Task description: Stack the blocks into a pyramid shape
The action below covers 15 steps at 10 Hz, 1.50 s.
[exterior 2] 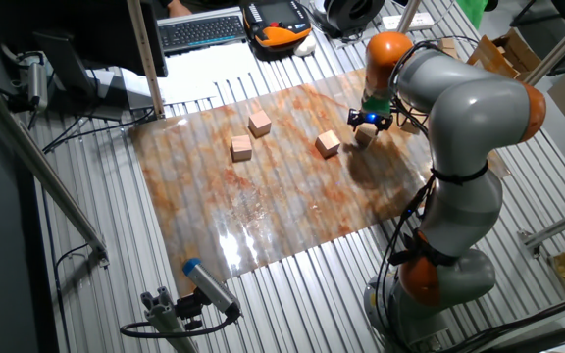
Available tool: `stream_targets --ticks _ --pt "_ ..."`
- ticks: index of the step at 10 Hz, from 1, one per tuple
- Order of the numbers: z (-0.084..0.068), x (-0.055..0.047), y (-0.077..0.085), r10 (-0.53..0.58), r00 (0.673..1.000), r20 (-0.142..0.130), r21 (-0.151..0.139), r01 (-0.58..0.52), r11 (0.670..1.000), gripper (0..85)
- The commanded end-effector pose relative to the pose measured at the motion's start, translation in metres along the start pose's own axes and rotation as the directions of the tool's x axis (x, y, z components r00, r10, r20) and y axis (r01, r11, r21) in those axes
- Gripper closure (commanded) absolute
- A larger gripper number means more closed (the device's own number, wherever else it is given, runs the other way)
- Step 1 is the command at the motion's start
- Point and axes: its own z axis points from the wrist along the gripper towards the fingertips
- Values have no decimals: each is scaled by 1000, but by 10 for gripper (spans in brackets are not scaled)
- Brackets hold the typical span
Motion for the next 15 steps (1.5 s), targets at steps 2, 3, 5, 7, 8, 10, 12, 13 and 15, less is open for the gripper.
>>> stream_targets --ticks 2,3,5,7,8,10,12,13,15 --pt "0 -2 1 2 1000 0 1 -2 1000 170" --pt "0 -3 2 7 1000 -1 1 -7 1000 170" --pt "0 -4 3 10 1000 -1 0 -10 1000 170" --pt "1 -6 5 13 1000 1 1 -13 1000 170" --pt "0 -6 5 13 1000 3 3 -13 1000 170" --pt "0 -6 5 13 1000 3 3 -13 1000 170" --pt "0 -6 6 8 1000 1 0 -8 1000 170" --pt "0 -6 5 11 1000 -2 -2 -11 1000 170" --pt "0 -5 4 17 1000 -6 -11 -17 1000 170"
